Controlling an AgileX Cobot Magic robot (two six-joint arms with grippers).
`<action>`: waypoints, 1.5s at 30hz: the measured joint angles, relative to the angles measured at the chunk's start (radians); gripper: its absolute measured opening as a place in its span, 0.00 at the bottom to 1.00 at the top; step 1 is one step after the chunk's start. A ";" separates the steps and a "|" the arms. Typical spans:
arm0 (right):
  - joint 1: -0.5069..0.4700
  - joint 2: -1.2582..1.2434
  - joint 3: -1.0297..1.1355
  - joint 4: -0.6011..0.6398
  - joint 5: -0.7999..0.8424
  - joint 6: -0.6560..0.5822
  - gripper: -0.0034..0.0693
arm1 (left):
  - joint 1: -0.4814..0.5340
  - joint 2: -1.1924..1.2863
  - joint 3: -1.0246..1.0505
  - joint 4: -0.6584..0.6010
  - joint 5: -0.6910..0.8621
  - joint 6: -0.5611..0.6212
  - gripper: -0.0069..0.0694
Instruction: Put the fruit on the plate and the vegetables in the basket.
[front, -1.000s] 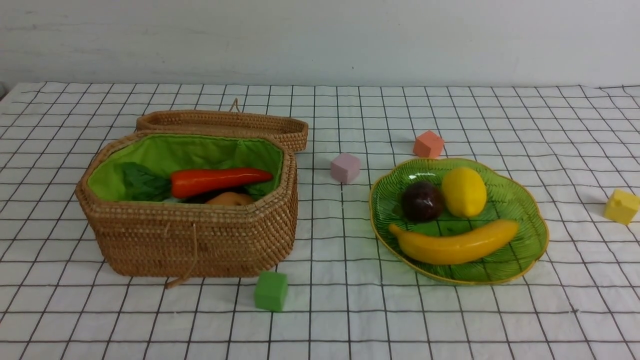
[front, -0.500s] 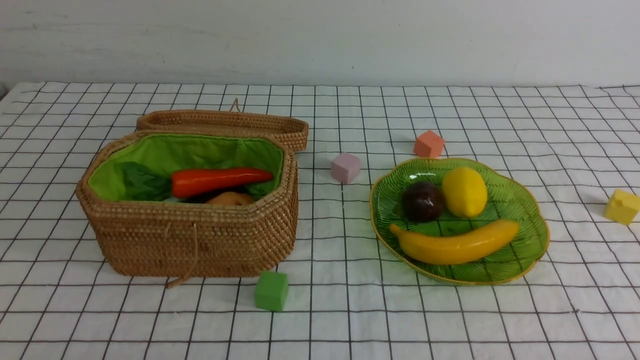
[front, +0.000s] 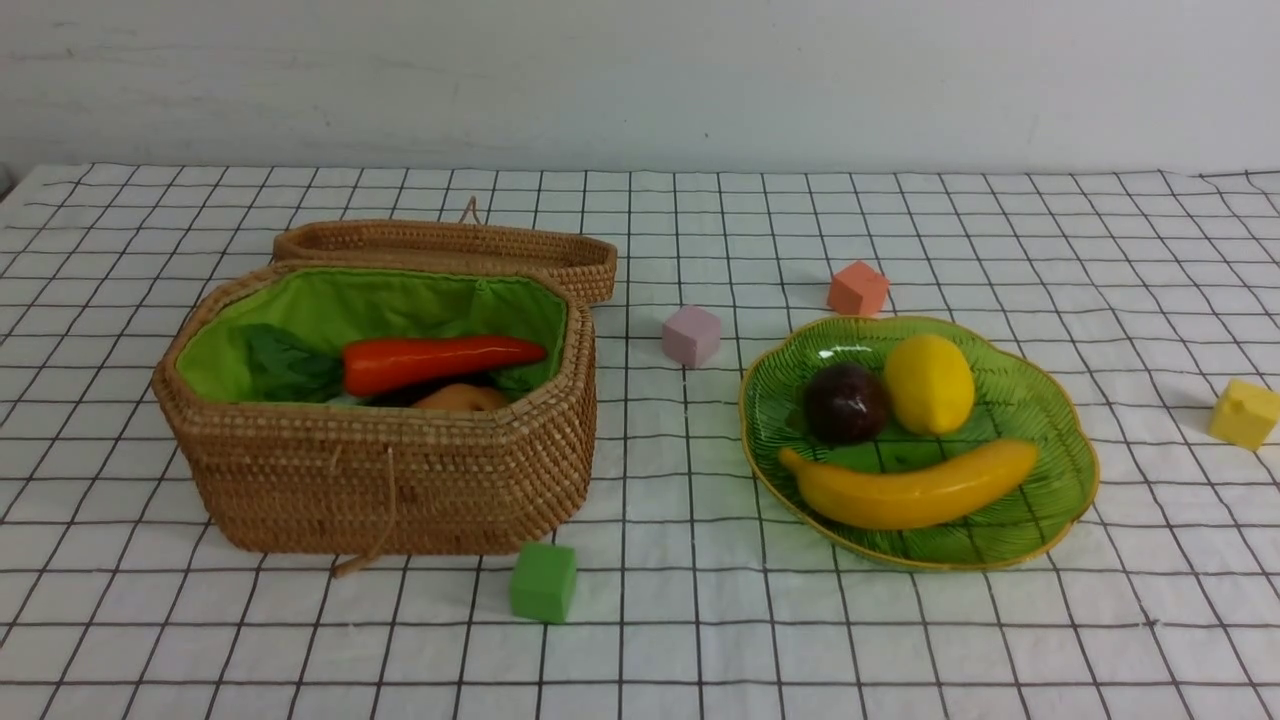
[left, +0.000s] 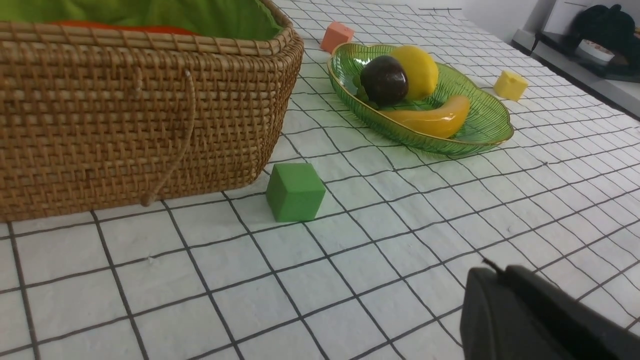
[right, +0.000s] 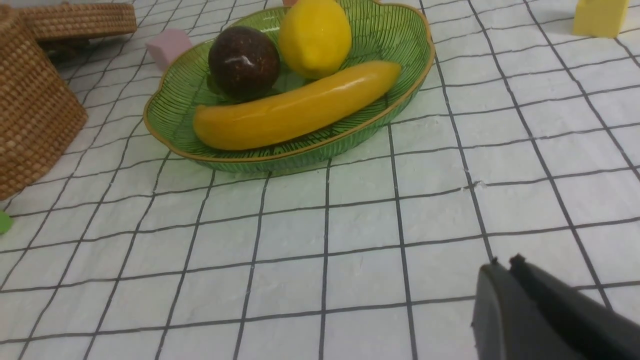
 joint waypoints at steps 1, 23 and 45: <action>0.000 0.000 0.000 0.000 0.000 0.000 0.09 | 0.000 0.000 0.000 0.000 0.001 0.000 0.11; 0.000 0.000 0.000 -0.001 0.000 0.000 0.13 | 0.172 -0.011 0.000 0.019 -0.090 0.068 0.13; 0.000 0.000 0.000 -0.001 0.000 0.003 0.17 | 0.497 -0.045 0.111 -0.137 0.071 0.109 0.07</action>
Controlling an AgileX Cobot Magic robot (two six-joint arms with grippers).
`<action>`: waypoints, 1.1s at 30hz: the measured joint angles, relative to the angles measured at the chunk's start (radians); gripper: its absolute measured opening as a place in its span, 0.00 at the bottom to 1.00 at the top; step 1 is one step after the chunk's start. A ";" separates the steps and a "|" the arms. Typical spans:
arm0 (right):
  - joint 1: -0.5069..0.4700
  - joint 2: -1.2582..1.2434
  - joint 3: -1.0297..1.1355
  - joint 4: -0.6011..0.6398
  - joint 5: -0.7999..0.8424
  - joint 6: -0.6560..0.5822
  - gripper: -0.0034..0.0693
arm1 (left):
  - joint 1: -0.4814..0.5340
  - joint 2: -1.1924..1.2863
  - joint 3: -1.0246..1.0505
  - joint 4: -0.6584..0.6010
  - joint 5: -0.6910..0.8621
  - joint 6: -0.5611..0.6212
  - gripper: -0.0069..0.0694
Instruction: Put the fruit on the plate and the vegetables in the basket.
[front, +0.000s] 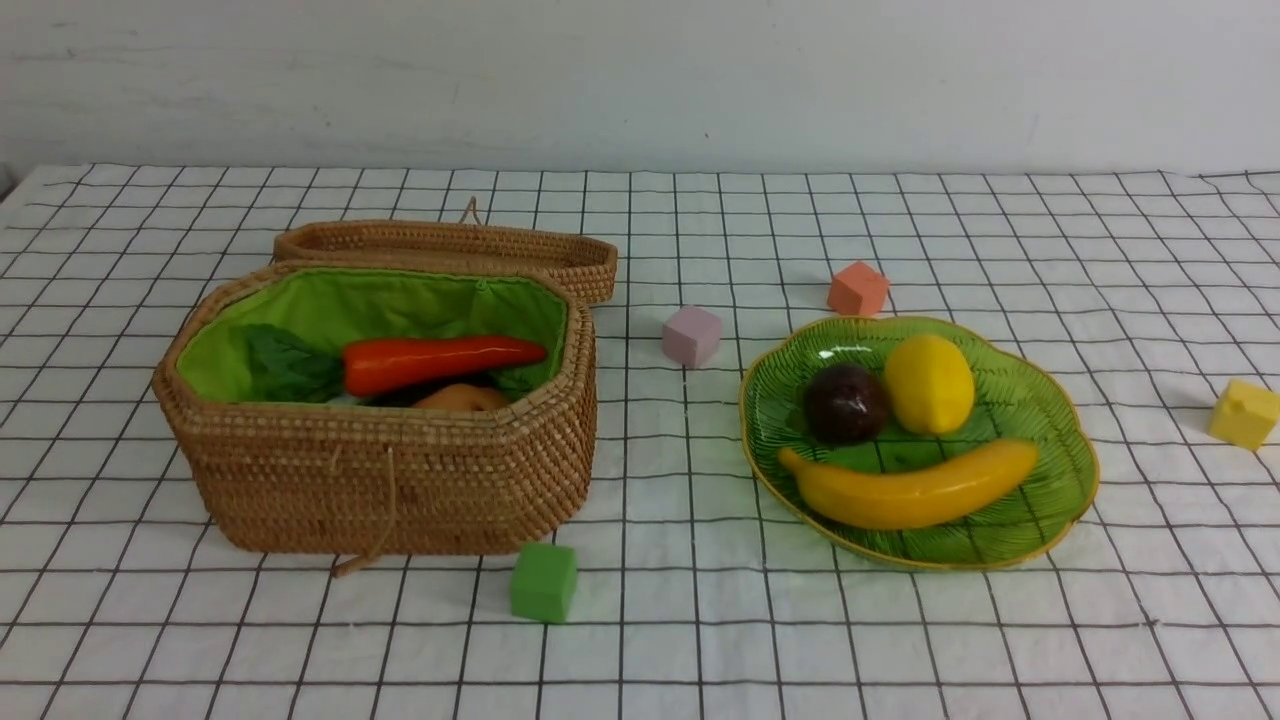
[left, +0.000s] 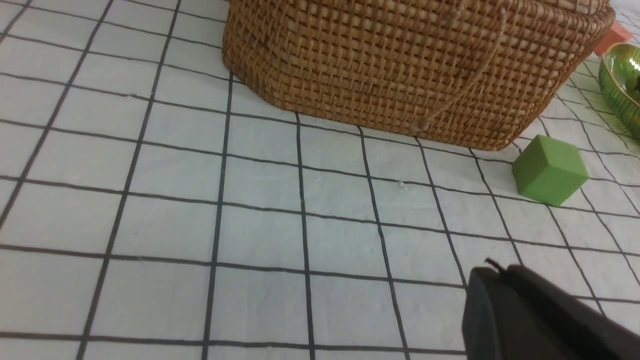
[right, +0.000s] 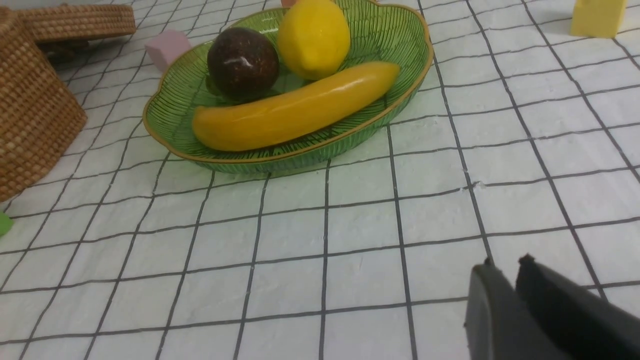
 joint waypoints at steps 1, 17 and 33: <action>0.000 0.000 0.000 0.000 0.000 0.000 0.18 | 0.000 0.000 0.000 0.000 0.000 0.000 0.07; 0.000 0.000 0.000 0.000 0.000 0.000 0.20 | 0.000 0.000 0.000 0.000 0.000 0.000 0.07; 0.000 0.000 0.000 0.000 0.000 0.000 0.22 | 0.000 0.000 0.000 0.000 0.000 0.000 0.09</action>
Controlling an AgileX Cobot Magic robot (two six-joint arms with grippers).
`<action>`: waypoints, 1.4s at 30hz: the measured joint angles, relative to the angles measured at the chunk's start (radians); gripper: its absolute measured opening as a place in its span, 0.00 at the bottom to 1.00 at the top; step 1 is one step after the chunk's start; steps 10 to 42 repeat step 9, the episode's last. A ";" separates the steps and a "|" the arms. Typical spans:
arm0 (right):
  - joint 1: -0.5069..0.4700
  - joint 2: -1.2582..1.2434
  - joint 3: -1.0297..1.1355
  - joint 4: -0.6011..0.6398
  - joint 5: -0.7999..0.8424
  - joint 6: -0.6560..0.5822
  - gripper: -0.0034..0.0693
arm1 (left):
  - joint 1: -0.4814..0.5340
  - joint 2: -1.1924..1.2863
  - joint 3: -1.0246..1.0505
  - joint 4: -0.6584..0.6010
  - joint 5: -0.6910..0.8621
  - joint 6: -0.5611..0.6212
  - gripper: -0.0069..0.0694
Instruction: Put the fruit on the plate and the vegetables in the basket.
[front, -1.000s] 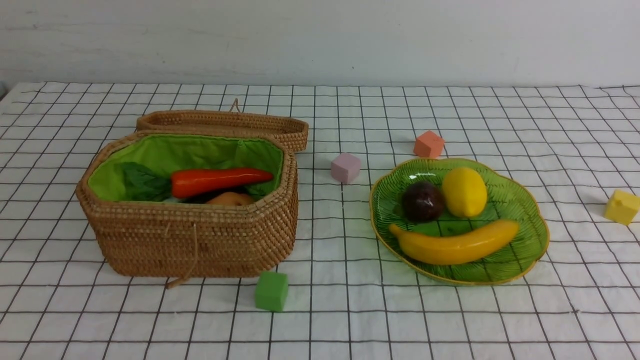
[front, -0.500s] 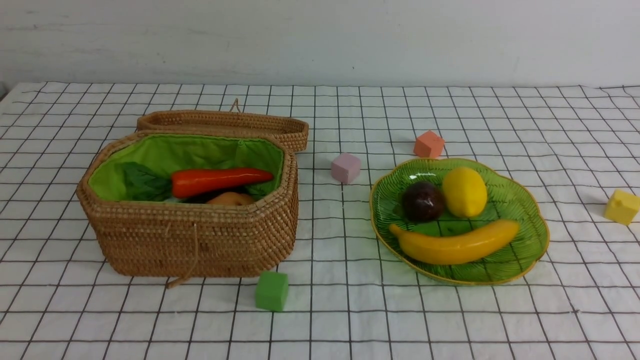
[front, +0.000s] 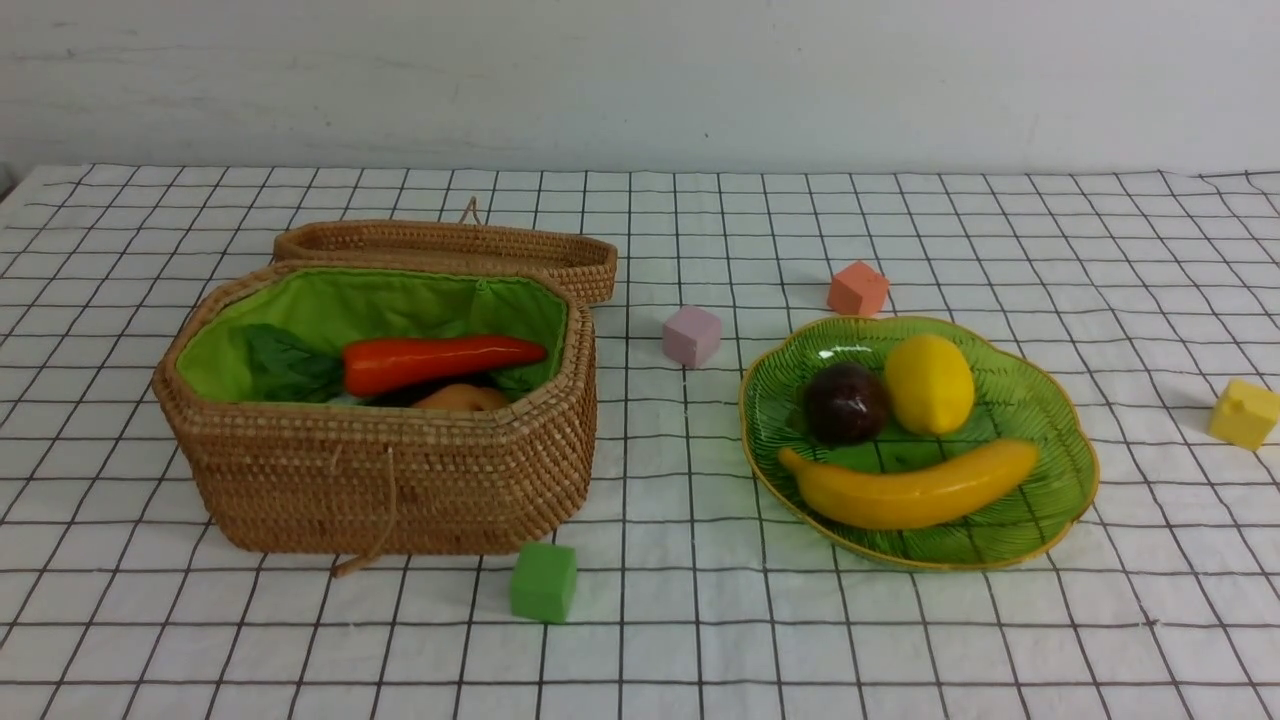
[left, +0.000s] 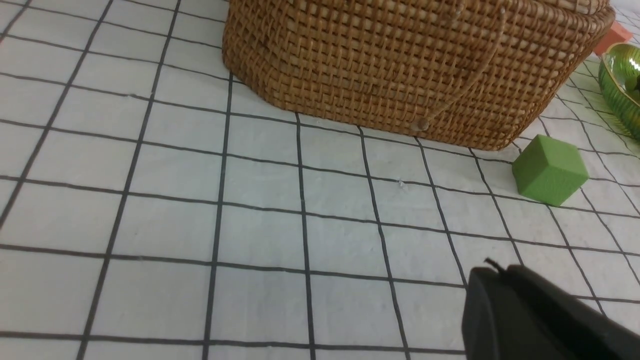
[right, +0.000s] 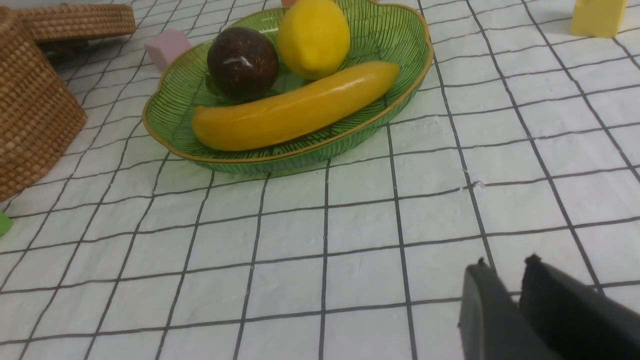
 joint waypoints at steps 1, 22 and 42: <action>0.000 0.000 0.000 0.000 0.000 0.000 0.23 | 0.000 0.000 0.000 0.000 0.000 0.000 0.09; 0.000 0.000 0.000 0.000 0.000 0.000 0.24 | 0.000 0.000 0.000 0.000 0.000 0.000 0.10; 0.000 0.000 0.000 0.000 0.000 0.000 0.24 | 0.000 0.000 0.000 0.000 0.000 0.000 0.10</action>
